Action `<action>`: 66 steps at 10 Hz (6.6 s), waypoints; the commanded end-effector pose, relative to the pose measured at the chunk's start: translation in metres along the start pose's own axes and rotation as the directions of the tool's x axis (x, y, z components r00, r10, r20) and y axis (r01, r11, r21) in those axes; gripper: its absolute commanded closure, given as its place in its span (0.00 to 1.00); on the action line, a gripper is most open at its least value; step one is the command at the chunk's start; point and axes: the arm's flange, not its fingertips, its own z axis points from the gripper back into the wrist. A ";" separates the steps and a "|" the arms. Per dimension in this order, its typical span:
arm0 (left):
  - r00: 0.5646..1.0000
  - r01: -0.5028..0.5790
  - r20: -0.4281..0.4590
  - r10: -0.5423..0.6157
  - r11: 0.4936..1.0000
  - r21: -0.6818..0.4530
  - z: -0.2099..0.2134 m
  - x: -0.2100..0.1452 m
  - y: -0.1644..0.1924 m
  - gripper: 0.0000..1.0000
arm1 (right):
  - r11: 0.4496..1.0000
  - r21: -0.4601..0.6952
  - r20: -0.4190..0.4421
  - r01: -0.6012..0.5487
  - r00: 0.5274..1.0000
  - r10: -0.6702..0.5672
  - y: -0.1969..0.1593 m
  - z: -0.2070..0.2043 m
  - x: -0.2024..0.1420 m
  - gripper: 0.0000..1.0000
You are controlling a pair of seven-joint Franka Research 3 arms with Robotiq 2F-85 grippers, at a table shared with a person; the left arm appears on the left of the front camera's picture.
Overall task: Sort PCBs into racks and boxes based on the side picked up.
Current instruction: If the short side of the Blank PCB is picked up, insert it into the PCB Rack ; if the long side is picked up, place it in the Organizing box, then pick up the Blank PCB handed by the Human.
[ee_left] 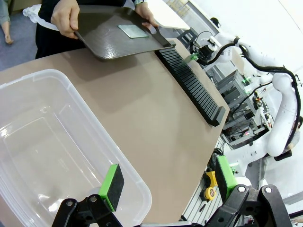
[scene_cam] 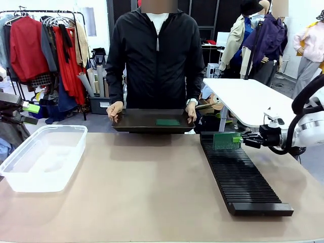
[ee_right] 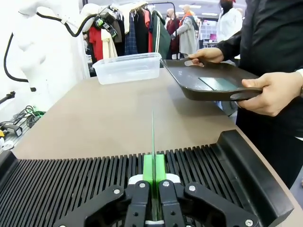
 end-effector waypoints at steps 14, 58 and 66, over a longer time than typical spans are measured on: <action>1.000 0.002 0.003 -0.002 1.000 -0.004 0.001 0.000 -0.002 0.00 | 1.000 -0.014 -0.008 0.011 1.000 -0.011 0.000 0.003 -0.009 1.00; 1.000 0.002 0.003 -0.002 1.000 -0.004 0.001 0.000 -0.002 0.00 | 0.995 0.046 0.112 0.088 0.989 -0.092 -0.021 0.025 -0.009 0.00; 1.000 0.002 0.003 -0.002 1.000 -0.004 0.001 0.000 -0.002 0.00 | 0.965 0.094 0.057 0.244 0.967 -0.249 0.049 0.003 0.078 0.00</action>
